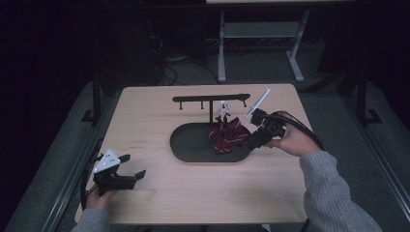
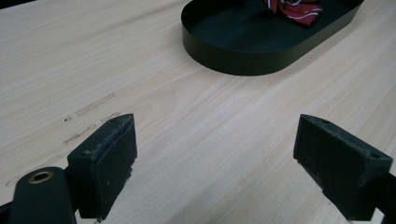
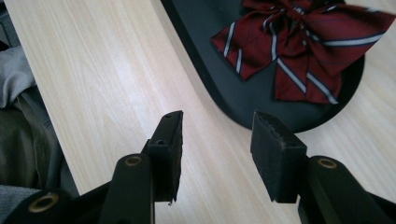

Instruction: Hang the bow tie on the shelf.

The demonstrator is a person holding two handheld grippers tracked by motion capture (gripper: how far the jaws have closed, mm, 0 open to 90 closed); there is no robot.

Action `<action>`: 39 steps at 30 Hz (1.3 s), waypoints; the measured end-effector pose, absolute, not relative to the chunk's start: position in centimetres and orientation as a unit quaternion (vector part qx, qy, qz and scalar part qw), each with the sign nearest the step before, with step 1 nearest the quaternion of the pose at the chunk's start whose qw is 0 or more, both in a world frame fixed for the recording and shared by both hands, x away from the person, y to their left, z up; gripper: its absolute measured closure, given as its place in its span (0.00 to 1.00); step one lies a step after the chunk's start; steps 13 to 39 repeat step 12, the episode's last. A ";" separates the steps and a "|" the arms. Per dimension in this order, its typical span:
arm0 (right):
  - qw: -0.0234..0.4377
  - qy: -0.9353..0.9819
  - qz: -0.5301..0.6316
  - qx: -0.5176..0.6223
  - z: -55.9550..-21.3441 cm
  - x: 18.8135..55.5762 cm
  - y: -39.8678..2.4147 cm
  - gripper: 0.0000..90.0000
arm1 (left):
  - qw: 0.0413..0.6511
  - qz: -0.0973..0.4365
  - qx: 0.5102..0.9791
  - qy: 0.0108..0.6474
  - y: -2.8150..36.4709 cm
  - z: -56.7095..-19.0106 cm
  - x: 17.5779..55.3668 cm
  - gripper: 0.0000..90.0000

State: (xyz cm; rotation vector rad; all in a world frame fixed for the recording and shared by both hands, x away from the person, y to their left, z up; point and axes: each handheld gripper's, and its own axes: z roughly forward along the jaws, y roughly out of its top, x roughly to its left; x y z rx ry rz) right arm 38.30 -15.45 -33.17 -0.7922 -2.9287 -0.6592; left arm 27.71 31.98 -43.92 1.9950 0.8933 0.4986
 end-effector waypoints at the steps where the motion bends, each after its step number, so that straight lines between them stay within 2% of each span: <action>1: 0.020 -0.943 -0.214 -0.255 -33.3 38.2 -15.5 0.59 | 0.435 0.200 0.801 0.360 32.0 -43.9 27.7 0.14; 12: 0.015 -0.937 -0.233 -0.260 -35.3 35.8 -16.7 0.57 | 0.433 0.200 0.803 0.358 31.9 -43.9 27.7 0.14; 39: 0.015 -0.937 -0.233 -0.260 -35.3 35.8 -16.7 0.57 | 0.433 0.200 0.803 0.358 31.9 -43.9 27.7 0.14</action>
